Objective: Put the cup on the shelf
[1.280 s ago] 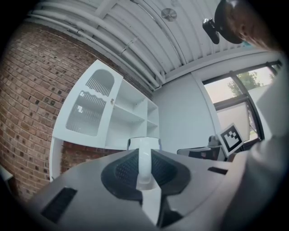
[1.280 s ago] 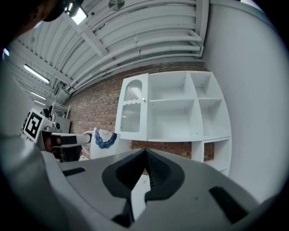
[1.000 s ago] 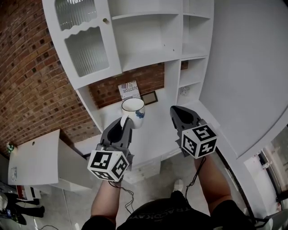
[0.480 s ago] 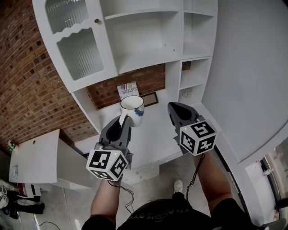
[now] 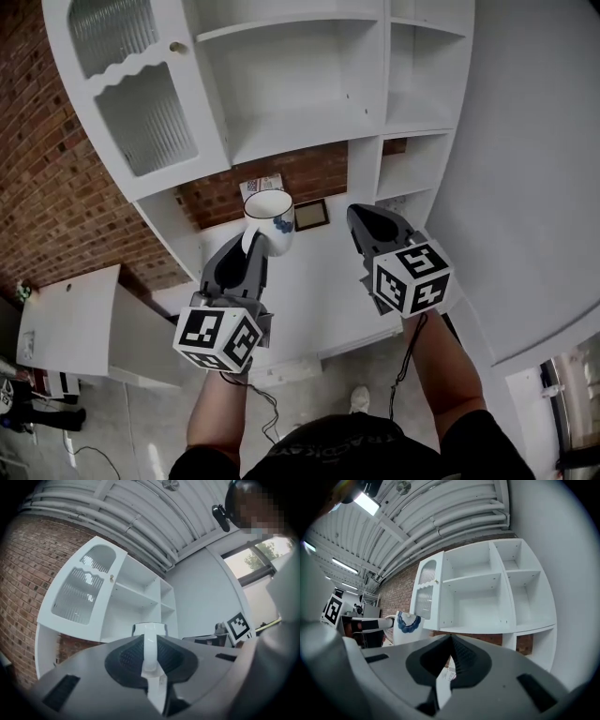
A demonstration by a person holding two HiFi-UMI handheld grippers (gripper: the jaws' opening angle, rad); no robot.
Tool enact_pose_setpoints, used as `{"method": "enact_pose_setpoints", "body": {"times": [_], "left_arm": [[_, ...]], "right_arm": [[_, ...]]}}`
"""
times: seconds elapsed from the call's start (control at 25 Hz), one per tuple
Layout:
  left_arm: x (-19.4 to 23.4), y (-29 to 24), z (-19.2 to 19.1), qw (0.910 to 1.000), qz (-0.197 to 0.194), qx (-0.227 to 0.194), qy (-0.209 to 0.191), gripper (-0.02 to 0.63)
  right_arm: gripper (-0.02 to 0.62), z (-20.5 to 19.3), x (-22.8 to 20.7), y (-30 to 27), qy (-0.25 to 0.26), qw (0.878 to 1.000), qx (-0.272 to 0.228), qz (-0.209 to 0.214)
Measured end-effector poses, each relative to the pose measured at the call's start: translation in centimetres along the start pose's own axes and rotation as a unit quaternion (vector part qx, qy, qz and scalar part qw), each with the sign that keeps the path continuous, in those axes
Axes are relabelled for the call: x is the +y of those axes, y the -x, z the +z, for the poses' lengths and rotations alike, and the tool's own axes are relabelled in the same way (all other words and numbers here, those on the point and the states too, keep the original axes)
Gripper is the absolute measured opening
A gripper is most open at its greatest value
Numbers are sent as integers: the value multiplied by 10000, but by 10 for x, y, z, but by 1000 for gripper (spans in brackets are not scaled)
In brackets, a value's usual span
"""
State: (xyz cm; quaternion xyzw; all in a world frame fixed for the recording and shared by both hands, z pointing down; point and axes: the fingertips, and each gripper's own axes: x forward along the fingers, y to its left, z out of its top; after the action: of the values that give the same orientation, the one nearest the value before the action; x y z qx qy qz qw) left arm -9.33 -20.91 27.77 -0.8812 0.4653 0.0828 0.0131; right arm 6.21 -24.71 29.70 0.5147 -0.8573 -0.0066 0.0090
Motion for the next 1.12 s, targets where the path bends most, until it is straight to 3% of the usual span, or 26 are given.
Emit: {"method": "enact_pose_setpoints", "body": {"times": [0.64, 1.12], "left_arm": [[-16, -95, -10, 9979, 639, -44, -71, 54], [-31, -120, -6, 9952, 966, -106, -132, 54]], "right_arm": [[0, 3, -90, -49, -85, 9973, -16, 723], [0, 9, -115, -56, -277, 9934, -91, 1108]]}}
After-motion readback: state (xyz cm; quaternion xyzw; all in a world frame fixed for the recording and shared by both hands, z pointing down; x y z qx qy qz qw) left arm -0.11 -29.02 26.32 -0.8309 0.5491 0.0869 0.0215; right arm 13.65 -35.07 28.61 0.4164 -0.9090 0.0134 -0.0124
